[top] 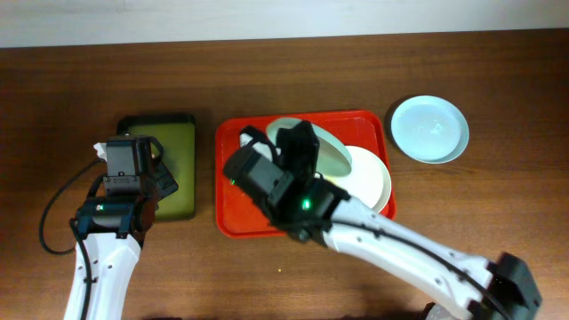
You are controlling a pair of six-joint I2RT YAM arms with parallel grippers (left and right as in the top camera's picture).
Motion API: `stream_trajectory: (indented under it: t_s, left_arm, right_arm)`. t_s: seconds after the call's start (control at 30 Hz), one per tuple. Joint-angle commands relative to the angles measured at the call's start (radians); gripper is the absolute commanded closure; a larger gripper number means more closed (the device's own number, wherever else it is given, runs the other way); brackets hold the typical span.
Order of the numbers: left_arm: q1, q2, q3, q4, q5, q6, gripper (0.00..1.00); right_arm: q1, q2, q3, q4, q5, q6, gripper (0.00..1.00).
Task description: Clean dirty plates on tray and stack at the side
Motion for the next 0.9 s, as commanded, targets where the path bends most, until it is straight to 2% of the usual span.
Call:
stream_trajectory:
  t_s: [0.0, 0.1, 0.17, 0.23, 0.3, 0.33, 0.43, 0.5, 0.53, 0.7, 0.77, 0.87]
  left_arm:
    - [0.004, -0.014, -0.008, 0.000, 0.003, -0.005, 1.00]
    - [0.004, -0.014, -0.008, 0.000, 0.003, -0.005, 1.00]
    - [0.004, -0.014, -0.008, 0.000, 0.003, -0.005, 1.00]
    - [0.004, -0.014, -0.008, 0.000, 0.003, -0.005, 1.00]
    - [0.004, -0.014, -0.008, 0.000, 0.003, -0.005, 1.00]
    - [0.004, -0.014, -0.008, 0.000, 0.003, -0.005, 1.00]
    - [0.004, -0.011, -0.008, 0.000, 0.004, -0.005, 1.00]
    - [0.004, -0.005, -0.008, 0.000, 0.004, -0.005, 1.00]
    - [0.003, -0.002, -0.008, -0.001, 0.004, -0.005, 1.00]
    - [0.003, 0.028, -0.008, 0.000, 0.004, -0.005, 1.00]
    - [0.003, 0.046, -0.008, 0.000, 0.005, -0.005, 1.00]
    - [0.003, 0.070, -0.008, 0.001, 0.023, -0.005, 1.00]
  right_arm:
    - [-0.054, 0.002, -0.001, 0.107, 0.156, 0.145, 0.96]
    - [-0.086, -0.042, 0.000, 0.275, 0.243, -0.046, 0.96]
    - [-0.100, -0.065, 0.000, 0.296, 0.190, -0.029, 0.96]
    - [-0.115, -0.064, 0.000, 0.166, 0.006, 0.049, 0.96]
    - [-0.133, -0.048, -0.001, -0.048, -0.269, 0.053, 0.96]
    - [-0.150, -0.035, -0.001, -0.100, -0.338, 0.070, 0.96]
    - [-0.273, -0.024, 0.000, -0.081, -0.274, 0.460, 0.96]
    - [-0.397, -0.046, 0.000, -0.072, -0.362, 0.671, 0.96]
    - [-0.460, -0.055, 0.000, -0.076, -0.444, 0.727, 0.96]
    - [-0.881, -0.044, 0.000, -0.111, -1.057, 0.872, 0.96]
    - [-1.019, -0.023, -0.004, -0.122, -1.198, 0.901, 0.96]
    - [-1.183, 0.013, -0.014, -0.123, -1.289, 0.901, 0.96]
